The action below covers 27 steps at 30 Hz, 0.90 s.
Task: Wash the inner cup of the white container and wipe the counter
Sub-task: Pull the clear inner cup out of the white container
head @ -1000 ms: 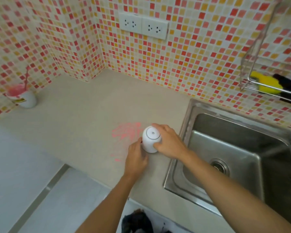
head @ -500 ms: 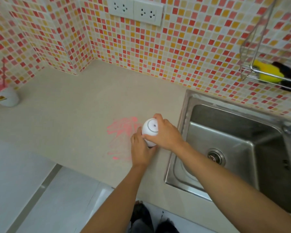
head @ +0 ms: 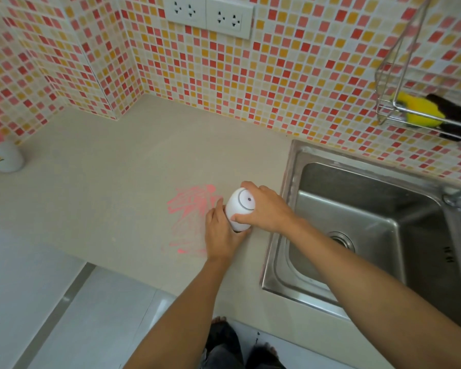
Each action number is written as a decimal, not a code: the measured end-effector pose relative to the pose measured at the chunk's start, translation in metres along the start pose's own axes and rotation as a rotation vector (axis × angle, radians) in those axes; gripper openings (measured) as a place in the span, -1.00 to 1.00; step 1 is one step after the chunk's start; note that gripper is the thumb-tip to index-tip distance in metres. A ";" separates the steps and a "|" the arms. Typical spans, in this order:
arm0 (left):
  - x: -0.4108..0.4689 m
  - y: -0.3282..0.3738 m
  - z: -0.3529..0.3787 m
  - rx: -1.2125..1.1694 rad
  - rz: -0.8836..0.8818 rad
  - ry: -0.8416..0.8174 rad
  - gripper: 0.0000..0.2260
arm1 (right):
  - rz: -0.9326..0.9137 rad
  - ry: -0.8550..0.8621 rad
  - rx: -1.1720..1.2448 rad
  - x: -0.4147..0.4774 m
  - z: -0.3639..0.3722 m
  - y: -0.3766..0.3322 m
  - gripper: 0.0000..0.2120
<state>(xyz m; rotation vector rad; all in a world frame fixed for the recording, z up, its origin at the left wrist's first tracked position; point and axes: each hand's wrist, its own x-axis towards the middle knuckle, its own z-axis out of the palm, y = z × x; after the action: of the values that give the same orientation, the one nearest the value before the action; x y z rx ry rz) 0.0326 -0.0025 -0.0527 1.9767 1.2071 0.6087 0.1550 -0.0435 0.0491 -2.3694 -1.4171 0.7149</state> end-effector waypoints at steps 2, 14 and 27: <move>0.000 0.000 0.000 0.002 -0.012 0.001 -0.07 | -0.012 -0.013 -0.012 -0.001 -0.003 -0.001 -0.27; 0.014 -0.001 -0.006 0.106 0.078 -0.114 -0.01 | -0.189 -0.075 -0.142 -0.011 -0.038 -0.007 -0.34; 0.021 -0.004 -0.012 0.140 0.078 -0.161 0.04 | -0.133 0.096 0.062 -0.019 -0.088 -0.001 -0.34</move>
<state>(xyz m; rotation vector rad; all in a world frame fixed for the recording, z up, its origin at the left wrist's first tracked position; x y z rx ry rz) 0.0318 0.0218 -0.0477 2.1541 1.1040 0.4031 0.1950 -0.0595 0.1280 -2.2077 -1.4732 0.5936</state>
